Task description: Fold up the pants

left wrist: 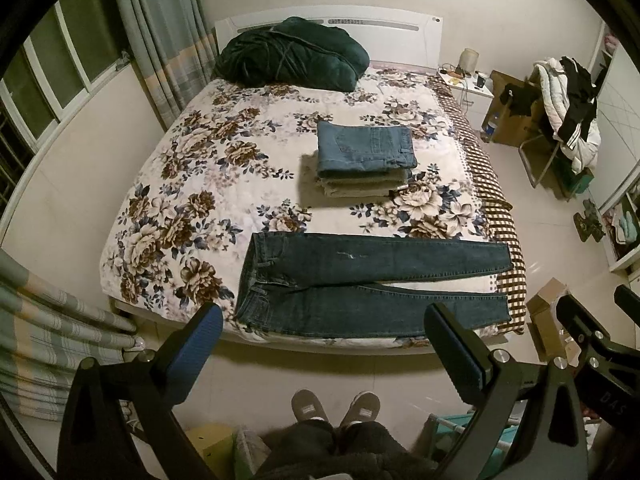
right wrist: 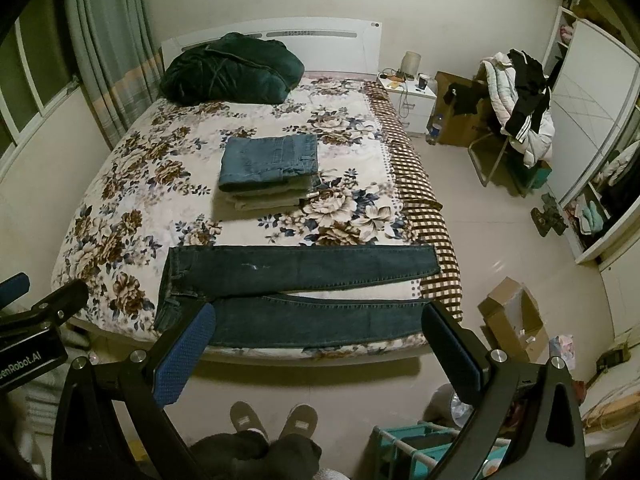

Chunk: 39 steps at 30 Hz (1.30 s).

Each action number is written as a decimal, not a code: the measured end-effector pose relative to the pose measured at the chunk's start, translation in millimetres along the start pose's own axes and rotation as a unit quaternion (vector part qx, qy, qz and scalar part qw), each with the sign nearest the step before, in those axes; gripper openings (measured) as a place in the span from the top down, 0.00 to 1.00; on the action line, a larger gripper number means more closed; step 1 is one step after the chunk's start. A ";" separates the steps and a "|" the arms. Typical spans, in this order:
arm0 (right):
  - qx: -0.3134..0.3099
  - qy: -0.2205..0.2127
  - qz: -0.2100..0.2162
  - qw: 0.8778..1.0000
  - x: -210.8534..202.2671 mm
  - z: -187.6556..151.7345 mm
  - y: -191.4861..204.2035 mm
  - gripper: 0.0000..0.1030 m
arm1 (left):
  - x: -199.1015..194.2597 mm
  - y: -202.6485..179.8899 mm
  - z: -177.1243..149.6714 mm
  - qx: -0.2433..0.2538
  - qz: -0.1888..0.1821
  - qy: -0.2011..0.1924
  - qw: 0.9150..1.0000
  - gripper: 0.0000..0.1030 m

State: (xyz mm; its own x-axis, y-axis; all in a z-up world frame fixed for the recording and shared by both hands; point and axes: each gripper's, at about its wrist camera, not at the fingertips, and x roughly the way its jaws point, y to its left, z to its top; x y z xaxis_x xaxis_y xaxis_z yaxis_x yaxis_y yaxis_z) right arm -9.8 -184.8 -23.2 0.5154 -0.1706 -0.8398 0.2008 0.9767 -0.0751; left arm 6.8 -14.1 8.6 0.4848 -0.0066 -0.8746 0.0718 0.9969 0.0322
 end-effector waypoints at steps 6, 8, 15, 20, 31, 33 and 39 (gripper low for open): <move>0.000 0.001 0.002 1.000 -2.4 -0.5 4.3 0.00 | -0.2 0.1 0.1 0.000 0.000 0.000 1.000 0.00; 0.000 0.000 0.002 1.000 -5.0 -1.2 4.2 0.00 | -0.3 -0.3 0.2 0.000 0.000 -0.001 1.000 0.00; 0.001 0.000 0.002 1.000 -7.5 0.0 7.8 0.00 | -2.9 0.2 2.3 -0.002 -0.001 0.000 1.000 0.00; 0.001 0.001 0.003 1.000 -8.4 1.0 7.9 0.00 | -2.8 0.3 1.5 -0.002 -0.002 0.000 1.000 0.00; 0.000 0.001 0.005 1.000 -7.6 -5.7 14.8 0.00 | -11.1 0.7 0.3 -0.002 -0.002 -0.001 1.000 0.00; 0.000 0.002 0.005 1.000 -7.6 -5.9 15.0 0.00 | -11.0 1.1 0.3 -0.003 -0.003 0.000 1.000 0.00; 0.000 0.002 0.005 1.000 -8.0 -7.1 16.3 0.00 | -11.4 1.4 0.8 -0.003 -0.003 -0.001 1.000 0.00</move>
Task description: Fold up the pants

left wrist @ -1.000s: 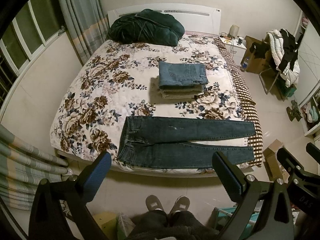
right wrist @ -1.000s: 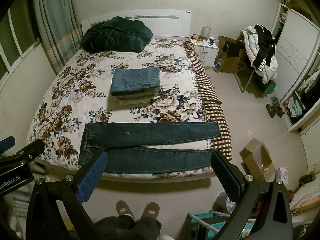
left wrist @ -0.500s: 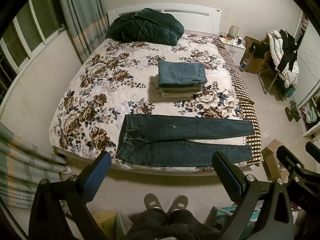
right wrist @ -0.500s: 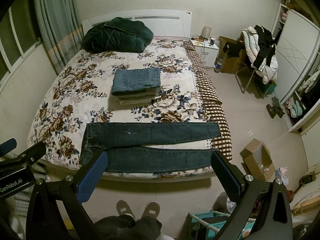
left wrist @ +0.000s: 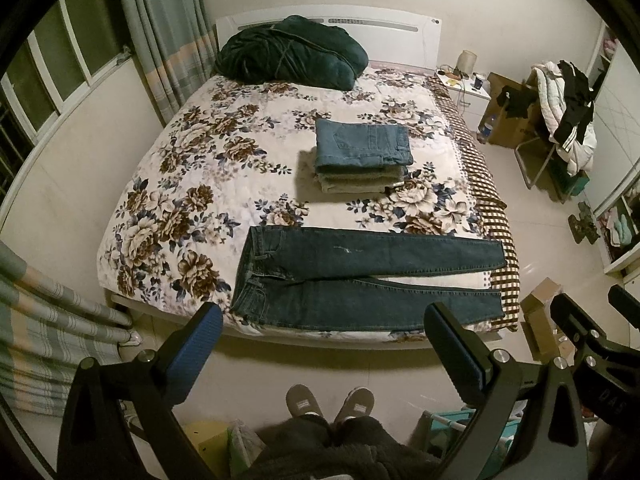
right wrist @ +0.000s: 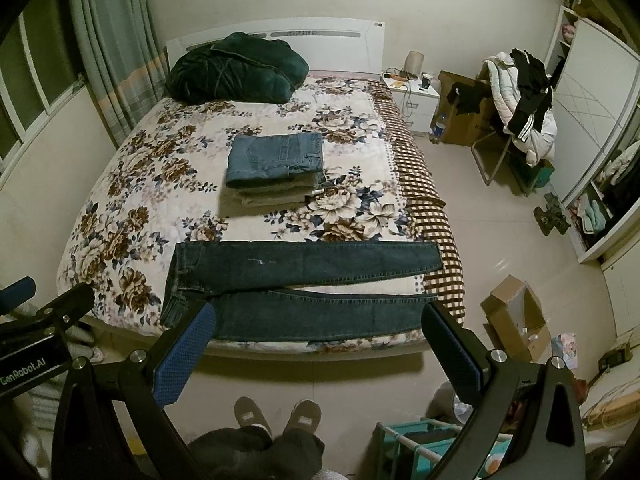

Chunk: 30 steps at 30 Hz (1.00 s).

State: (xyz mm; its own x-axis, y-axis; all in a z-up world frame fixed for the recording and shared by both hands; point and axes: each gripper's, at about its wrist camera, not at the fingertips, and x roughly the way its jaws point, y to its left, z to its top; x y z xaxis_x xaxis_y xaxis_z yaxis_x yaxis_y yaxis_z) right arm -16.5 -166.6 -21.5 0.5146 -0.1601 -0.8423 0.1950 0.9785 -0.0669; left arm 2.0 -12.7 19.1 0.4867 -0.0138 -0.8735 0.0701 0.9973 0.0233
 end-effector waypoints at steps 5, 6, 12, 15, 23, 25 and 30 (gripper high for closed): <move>0.001 0.000 0.000 1.000 0.4 0.0 -1.1 0.00 | 0.1 0.8 0.0 0.000 -0.001 0.001 1.000 0.00; 0.000 0.000 0.000 1.000 0.4 0.0 -1.3 0.00 | 0.3 1.1 -0.2 -0.001 -0.001 0.001 1.000 0.00; 0.000 0.001 0.001 1.000 -0.1 -0.5 -0.3 0.00 | -3.2 -2.2 -2.8 -0.001 -0.002 0.001 1.000 0.00; 0.000 0.000 0.001 1.000 0.0 -0.5 0.1 0.00 | -3.1 -1.3 -2.9 -0.001 -0.002 0.000 1.000 0.00; -0.001 0.005 0.005 1.000 -1.6 -10.6 8.5 0.00 | -12.5 -18.9 -18.5 -0.009 0.007 0.003 1.000 0.00; 0.001 0.008 0.007 1.000 0.9 -14.6 11.1 0.00 | -5.5 -27.2 -17.7 -0.014 0.017 0.000 1.000 0.00; 0.015 0.019 0.011 1.000 30.1 -19.2 -0.2 0.00 | 33.3 -33.3 -2.2 -0.033 0.046 -0.011 0.998 0.00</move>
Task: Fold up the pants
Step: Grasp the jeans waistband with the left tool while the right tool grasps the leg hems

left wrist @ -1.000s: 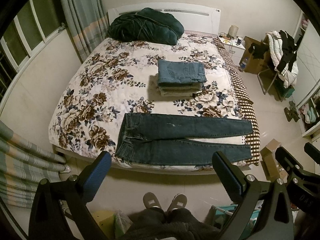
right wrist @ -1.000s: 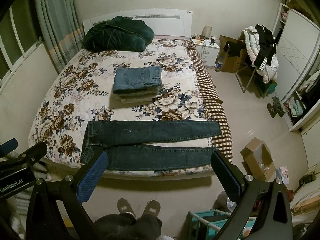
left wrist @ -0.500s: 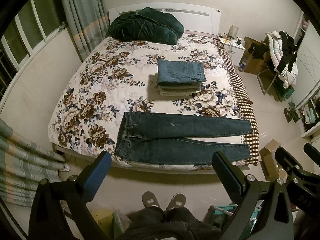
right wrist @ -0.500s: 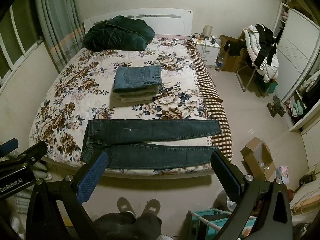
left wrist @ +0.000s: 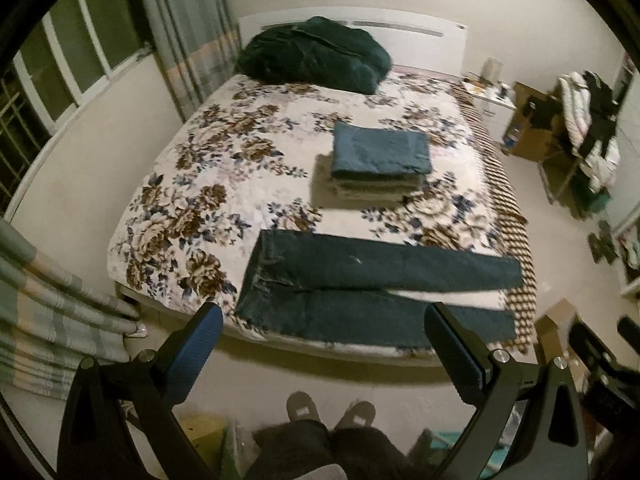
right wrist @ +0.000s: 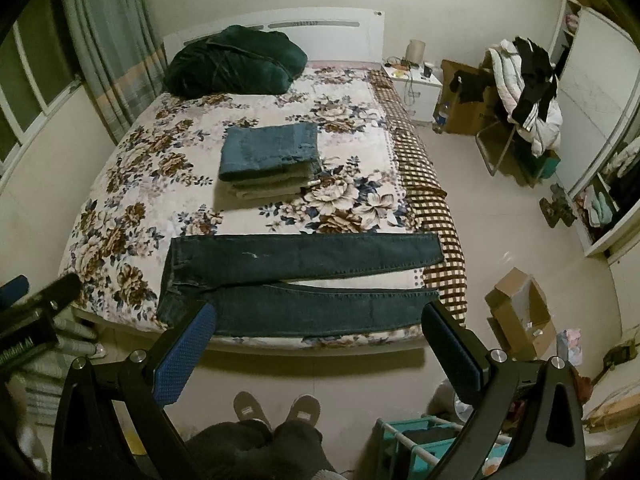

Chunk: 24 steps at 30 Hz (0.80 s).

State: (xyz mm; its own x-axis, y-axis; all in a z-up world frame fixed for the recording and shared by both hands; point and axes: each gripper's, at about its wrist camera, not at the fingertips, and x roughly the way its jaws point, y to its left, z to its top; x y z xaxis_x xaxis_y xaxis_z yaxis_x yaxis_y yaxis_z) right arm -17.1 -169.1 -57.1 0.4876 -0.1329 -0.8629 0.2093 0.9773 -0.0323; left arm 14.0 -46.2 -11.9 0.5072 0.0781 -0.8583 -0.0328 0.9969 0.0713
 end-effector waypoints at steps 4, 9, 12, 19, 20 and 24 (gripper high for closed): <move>0.019 0.012 -0.015 1.000 62.0 24.2 -30.6 0.00 | 57.5 -11.4 21.2 -0.003 0.026 0.010 1.000 0.00; 0.059 0.036 -0.033 0.997 142.0 49.6 -47.9 0.00 | 165.6 -15.5 52.2 -0.018 0.043 0.079 0.996 0.00; 0.096 0.070 -0.042 0.992 213.7 71.5 -75.9 0.00 | 248.5 -20.2 68.0 -0.038 0.047 0.134 0.989 0.00; 0.210 0.158 -0.056 0.963 403.3 107.1 -146.4 0.00 | 441.1 -10.4 92.9 -0.111 0.086 0.234 0.962 0.00; 0.227 0.172 -0.065 0.956 435.2 107.8 -155.2 0.00 | 461.3 -6.9 93.8 -0.122 0.090 0.246 0.957 0.00; 0.289 0.222 -0.075 0.928 547.4 111.6 -191.5 0.00 | 555.5 14.0 96.2 -0.175 0.111 0.298 0.932 0.00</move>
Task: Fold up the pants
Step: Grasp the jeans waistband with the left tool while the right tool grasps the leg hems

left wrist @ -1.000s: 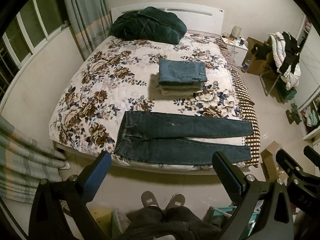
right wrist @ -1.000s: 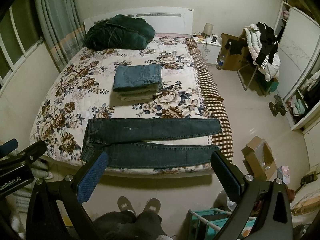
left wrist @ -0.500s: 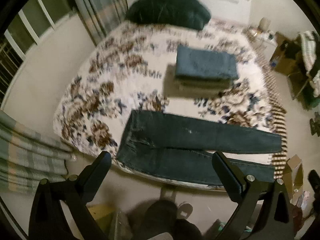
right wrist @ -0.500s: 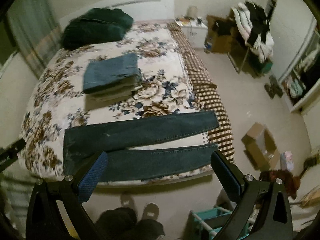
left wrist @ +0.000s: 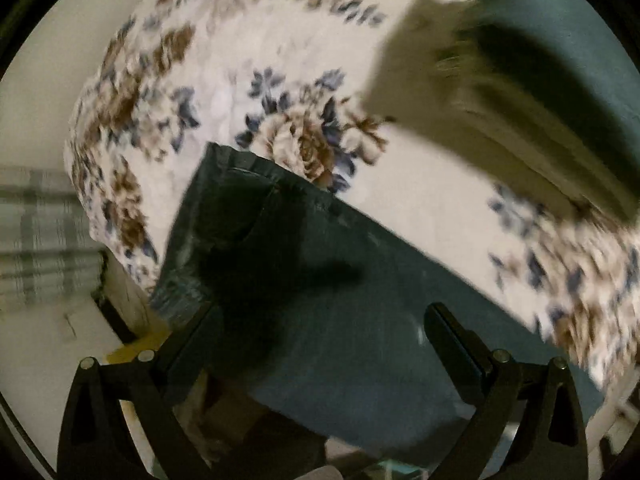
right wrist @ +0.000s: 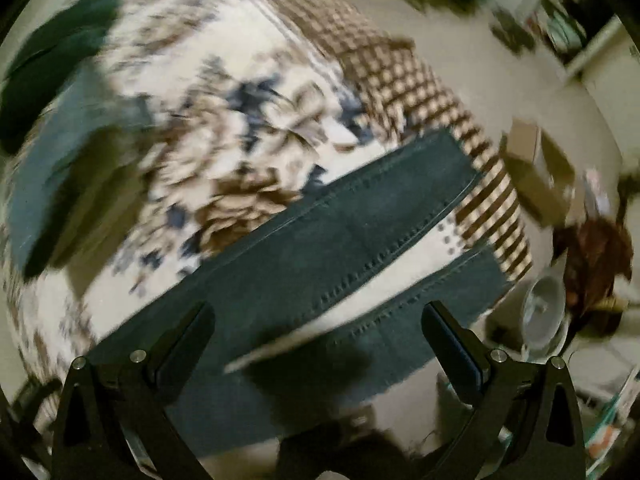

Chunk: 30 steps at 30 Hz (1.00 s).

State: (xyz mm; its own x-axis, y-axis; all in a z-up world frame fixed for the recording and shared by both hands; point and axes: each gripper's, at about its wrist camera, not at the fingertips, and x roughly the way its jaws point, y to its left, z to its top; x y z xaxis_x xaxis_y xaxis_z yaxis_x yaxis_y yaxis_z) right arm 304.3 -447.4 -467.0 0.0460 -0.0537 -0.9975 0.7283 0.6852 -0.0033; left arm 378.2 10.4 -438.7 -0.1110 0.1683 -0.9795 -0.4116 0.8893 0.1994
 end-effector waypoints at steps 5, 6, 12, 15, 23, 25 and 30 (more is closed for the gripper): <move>0.060 0.041 -0.037 0.997 100.6 58.0 -0.7 0.00 | 69.9 -1.9 51.5 -0.057 0.022 0.048 0.997 0.00; 0.069 0.046 -0.046 0.996 114.4 65.0 -2.5 0.00 | 81.1 -2.2 59.1 -0.064 0.027 0.054 0.996 0.00; 0.102 0.063 -0.072 0.990 177.3 95.8 -7.6 0.00 | 118.8 12.4 81.6 -0.100 0.048 0.052 0.992 0.27; 0.103 0.066 -0.076 0.990 197.2 102.7 -8.4 0.21 | 114.6 16.3 79.9 -0.097 0.054 0.022 0.994 0.75; 0.119 0.013 -0.038 0.992 186.9 94.5 -38.5 0.96 | 73.2 50.1 44.0 -0.078 -0.014 -0.063 0.995 0.89; 0.114 0.002 -0.020 0.993 173.7 85.1 -48.9 0.97 | 54.9 64.5 28.7 -0.069 -0.033 -0.081 0.994 0.90; 0.115 -0.024 0.019 0.993 129.6 39.8 -93.1 0.97 | 14.8 100.0 -22.6 -0.071 -0.076 -0.107 0.989 0.94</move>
State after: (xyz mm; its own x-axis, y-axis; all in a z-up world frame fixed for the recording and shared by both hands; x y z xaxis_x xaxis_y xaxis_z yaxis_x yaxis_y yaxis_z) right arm 269.7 -547.1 -593.2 0.1049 -0.0698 -0.9920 0.8617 0.5044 0.0556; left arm 314.9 92.1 -432.6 0.1487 0.1372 -0.9793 -0.5332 0.8452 0.0374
